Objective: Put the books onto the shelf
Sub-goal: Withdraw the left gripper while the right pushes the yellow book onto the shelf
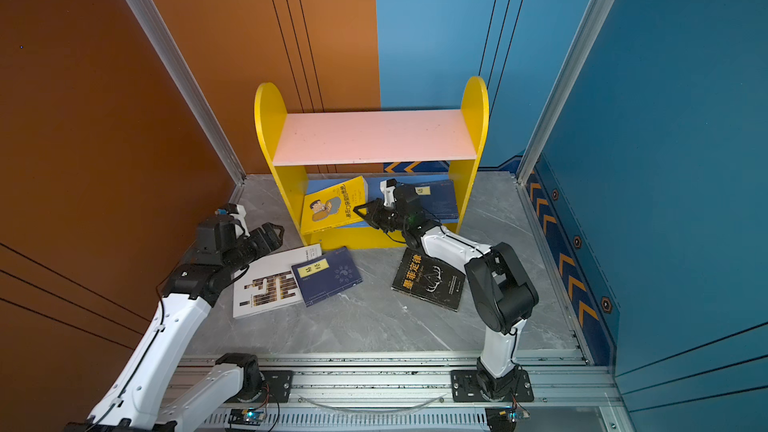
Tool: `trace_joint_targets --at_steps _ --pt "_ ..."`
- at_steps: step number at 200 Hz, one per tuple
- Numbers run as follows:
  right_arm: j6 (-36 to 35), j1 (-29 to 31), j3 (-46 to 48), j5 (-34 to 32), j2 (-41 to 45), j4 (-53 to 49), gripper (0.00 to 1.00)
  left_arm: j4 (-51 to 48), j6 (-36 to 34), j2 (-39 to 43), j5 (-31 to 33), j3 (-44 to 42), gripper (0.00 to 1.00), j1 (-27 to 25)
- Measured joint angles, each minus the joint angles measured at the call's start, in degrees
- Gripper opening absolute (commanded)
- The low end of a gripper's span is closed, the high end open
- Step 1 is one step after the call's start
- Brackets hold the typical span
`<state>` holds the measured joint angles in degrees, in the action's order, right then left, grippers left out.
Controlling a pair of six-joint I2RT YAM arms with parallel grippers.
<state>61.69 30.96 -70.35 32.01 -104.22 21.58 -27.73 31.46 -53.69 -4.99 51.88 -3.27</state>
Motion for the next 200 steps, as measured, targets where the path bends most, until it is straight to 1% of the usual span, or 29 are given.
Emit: trace_joint_targets --at_steps 60,63,73,107,200 --pt "-0.17 -0.15 -1.36 -2.27 -0.55 -0.17 0.0 2.75 -0.22 -2.93 -2.1 -0.13 0.85 0.26" --pt "-0.15 -0.15 -1.49 -2.29 -0.72 -0.15 0.0 2.95 -0.22 -3.08 -2.25 -0.13 0.89 0.26" --pt "0.04 -0.15 -1.75 -2.29 -1.31 0.04 0.01 3.69 -0.33 -3.65 -2.89 -0.13 0.91 0.26" --pt "0.68 -0.15 -2.49 -2.01 -2.89 0.42 0.01 5.75 -0.44 -4.79 -4.5 -0.98 0.92 0.26" --pt "1.55 -0.13 -2.56 -1.73 -3.8 0.83 0.02 9.35 -0.24 -7.98 -5.7 -2.43 0.92 0.26"
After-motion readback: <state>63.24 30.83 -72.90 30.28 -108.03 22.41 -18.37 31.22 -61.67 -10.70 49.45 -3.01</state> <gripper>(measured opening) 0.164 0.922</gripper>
